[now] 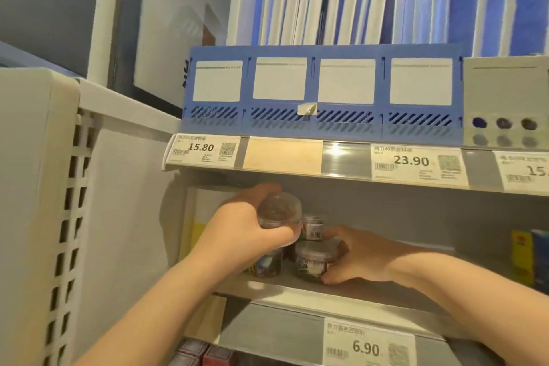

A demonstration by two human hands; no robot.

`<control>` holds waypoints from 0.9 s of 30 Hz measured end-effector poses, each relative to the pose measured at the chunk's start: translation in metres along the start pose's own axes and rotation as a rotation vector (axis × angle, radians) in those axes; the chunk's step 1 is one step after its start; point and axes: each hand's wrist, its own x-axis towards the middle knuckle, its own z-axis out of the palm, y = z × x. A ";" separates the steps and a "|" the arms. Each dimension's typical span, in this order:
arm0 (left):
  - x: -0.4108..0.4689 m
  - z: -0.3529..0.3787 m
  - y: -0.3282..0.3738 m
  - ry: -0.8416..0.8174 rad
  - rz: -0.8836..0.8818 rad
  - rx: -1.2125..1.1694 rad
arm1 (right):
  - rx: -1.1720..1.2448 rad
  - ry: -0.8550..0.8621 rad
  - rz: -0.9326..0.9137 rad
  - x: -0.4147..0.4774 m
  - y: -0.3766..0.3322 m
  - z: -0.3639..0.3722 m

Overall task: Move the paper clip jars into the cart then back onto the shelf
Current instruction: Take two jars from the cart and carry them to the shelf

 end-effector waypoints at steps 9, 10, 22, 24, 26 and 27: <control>-0.003 -0.001 0.002 0.000 0.011 0.017 | 0.067 0.089 -0.001 0.004 0.003 0.008; -0.003 -0.002 0.003 0.004 0.009 0.017 | 0.059 0.104 0.007 0.004 0.004 0.006; 0.004 0.006 0.038 -0.137 0.012 0.156 | 0.281 0.188 -0.314 -0.017 -0.017 -0.010; 0.008 0.009 0.041 -0.153 -0.002 0.157 | 0.357 0.223 -0.328 -0.017 -0.019 -0.013; 0.009 0.010 0.042 -0.151 -0.008 0.088 | 0.426 0.246 -0.303 -0.015 -0.021 -0.013; 0.008 0.010 0.042 -0.143 -0.010 0.066 | 0.434 0.264 -0.273 -0.012 -0.022 -0.013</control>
